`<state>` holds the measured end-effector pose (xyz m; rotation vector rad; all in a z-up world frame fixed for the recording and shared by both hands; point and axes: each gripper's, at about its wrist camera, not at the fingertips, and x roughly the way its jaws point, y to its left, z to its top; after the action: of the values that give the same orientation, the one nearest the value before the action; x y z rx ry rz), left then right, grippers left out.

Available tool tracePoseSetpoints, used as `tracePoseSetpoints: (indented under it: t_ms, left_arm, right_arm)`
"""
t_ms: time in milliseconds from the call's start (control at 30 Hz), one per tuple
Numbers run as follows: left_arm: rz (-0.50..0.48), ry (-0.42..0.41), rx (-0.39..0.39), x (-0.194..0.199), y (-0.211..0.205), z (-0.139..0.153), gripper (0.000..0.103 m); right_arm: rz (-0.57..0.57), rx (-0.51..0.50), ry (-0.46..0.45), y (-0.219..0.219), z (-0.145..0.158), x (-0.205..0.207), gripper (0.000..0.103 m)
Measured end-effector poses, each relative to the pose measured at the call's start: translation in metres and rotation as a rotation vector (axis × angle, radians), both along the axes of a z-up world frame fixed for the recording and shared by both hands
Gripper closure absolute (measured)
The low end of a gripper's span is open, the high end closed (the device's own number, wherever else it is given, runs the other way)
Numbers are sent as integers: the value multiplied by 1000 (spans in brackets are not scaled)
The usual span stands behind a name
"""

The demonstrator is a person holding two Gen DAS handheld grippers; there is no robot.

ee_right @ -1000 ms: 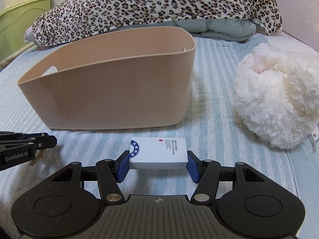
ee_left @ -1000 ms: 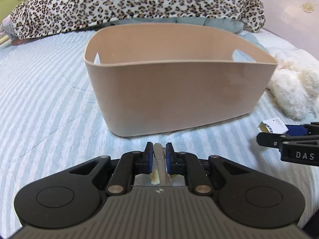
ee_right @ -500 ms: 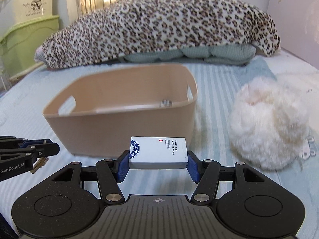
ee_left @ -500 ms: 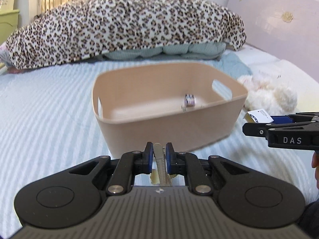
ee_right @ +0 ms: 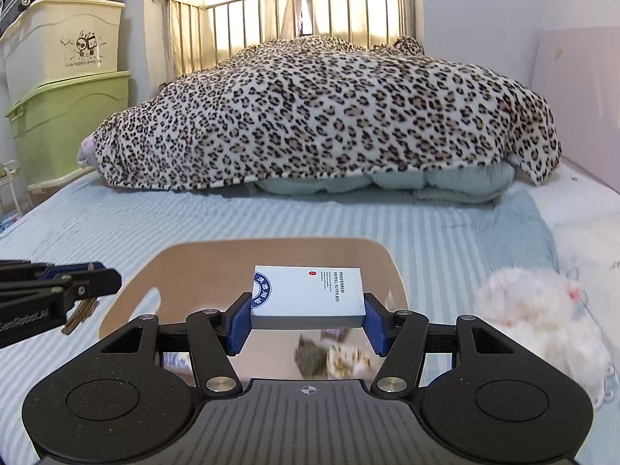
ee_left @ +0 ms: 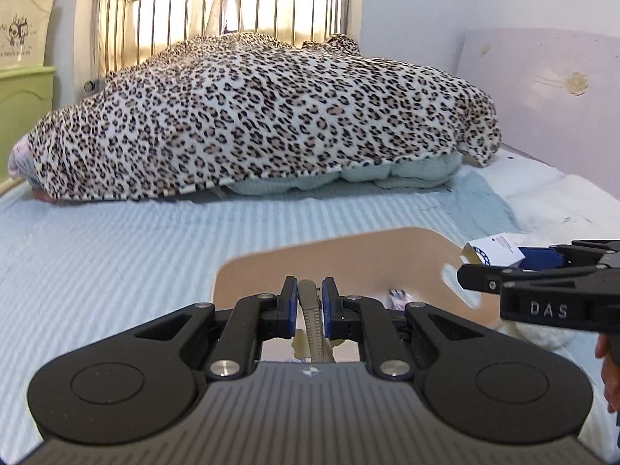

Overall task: Organize objects
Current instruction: 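Carry both items over the basket and open both tools to release them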

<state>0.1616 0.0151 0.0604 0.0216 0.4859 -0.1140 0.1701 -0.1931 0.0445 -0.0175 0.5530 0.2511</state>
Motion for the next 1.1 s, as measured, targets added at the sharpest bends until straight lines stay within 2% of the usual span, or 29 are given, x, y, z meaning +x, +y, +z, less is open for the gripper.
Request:
tracePoseSetpoints:
  t_ms: [233,400,533,633,700,733,767,800,867,933,1000,1100]
  left_arm:
    - [23,58,38,54,-11,-14,89]
    - [26,160,107,85,-21,-42,89]
    - [7,228,160,93,-27,-60,89]
    - [-2,261,156,92,-27,-68,89]
    - [-10,281,154,91,-27,-69,88]
    - [-8,281,151,88,-27,-66,87]
    - [-6,280,146,85,-26,-63,83]
    - [-3,282,140,82,-25,-60,62]
    - [15,267,124,74,-22,-51,38]
    - [24,243,115,64,-20,-43,35]
    - [31,253,116,58,-19,-37,34]
    - [40,260,109,46,-17,-30,34]
  right_arm:
    - [-7,-37,17,21,-11,36,47]
    - [-22,-63,72,30,-32,60,47]
    - [-7,-117,137,37,-52,69,47]
    - [2,-135,174,38,-63,70,47]
    - [-4,-129,185,37,-65,69,39]
    - [-8,-125,187,36,-64,68,39]
    - [-10,-119,186,34,-62,66,37]
    - [-14,-118,184,33,-59,64,33]
    - [-19,-123,166,30,-51,58,25]
    - [-23,-132,149,26,-42,51,21]
    - [-29,-132,147,20,-33,44,13]
    - [-38,-108,156,12,-23,31,12]
